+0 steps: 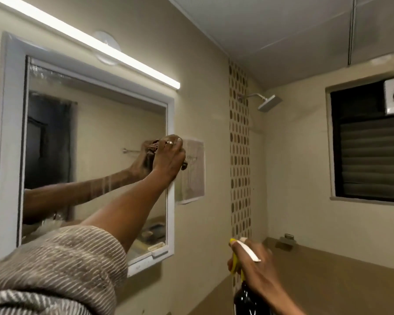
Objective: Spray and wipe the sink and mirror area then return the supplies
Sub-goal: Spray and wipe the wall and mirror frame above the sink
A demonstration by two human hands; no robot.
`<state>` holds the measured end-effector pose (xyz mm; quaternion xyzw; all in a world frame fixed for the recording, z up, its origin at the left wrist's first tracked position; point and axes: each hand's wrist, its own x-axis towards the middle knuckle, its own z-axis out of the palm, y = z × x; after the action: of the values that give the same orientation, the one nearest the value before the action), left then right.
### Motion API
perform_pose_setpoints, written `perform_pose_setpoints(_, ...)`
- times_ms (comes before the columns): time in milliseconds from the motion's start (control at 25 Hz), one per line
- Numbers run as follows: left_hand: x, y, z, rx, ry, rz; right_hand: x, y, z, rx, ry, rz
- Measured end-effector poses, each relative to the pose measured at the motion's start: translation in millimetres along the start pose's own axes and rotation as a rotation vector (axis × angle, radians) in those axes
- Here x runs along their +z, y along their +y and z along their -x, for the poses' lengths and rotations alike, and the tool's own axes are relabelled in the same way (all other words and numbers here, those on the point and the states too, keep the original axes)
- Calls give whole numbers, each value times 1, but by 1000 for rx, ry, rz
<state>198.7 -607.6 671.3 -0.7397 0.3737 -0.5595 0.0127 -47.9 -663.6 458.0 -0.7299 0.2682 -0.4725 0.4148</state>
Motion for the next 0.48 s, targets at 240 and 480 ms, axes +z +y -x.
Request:
perform_pose_setpoints(240, 40, 71, 97, -100, -253, 71, 31, 4, -12, -132, -8, 6)
perform_pose_setpoints(480, 64, 98, 149, -82, -342, 164, 51, 0, -11, -169, -31, 17)
